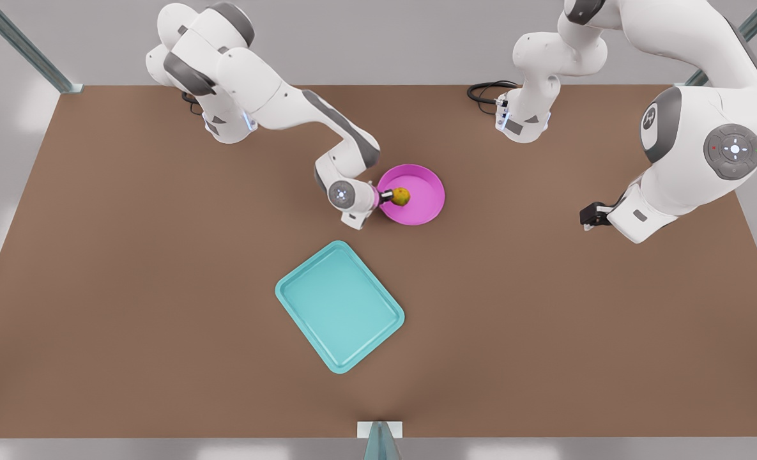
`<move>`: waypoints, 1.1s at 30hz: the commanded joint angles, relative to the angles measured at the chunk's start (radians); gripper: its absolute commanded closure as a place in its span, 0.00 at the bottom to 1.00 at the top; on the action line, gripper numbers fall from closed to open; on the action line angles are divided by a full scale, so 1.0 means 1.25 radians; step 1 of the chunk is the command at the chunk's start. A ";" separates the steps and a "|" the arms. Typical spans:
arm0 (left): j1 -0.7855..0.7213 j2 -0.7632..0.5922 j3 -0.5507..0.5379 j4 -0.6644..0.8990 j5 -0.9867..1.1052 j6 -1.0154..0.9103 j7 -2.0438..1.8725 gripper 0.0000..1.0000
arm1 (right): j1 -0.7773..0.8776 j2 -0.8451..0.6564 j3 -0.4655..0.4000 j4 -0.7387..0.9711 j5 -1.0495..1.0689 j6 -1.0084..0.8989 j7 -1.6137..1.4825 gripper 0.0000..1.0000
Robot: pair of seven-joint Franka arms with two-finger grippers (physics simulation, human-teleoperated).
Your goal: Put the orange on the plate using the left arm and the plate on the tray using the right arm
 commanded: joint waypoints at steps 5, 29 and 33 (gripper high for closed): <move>0.000 -0.001 0.000 0.000 0.000 -0.007 0.014 0.00 | -0.052 -0.072 0.000 0.017 0.010 -0.008 0.031 0.79; 0.000 -0.017 -0.007 0.008 -0.013 -0.057 0.025 0.00 | -0.378 -0.013 -0.033 0.082 0.005 0.037 0.024 0.00; -0.005 -0.030 -0.010 0.013 -0.038 -0.104 0.014 0.00 | -0.376 -0.013 -0.033 0.090 0.006 0.036 0.024 0.00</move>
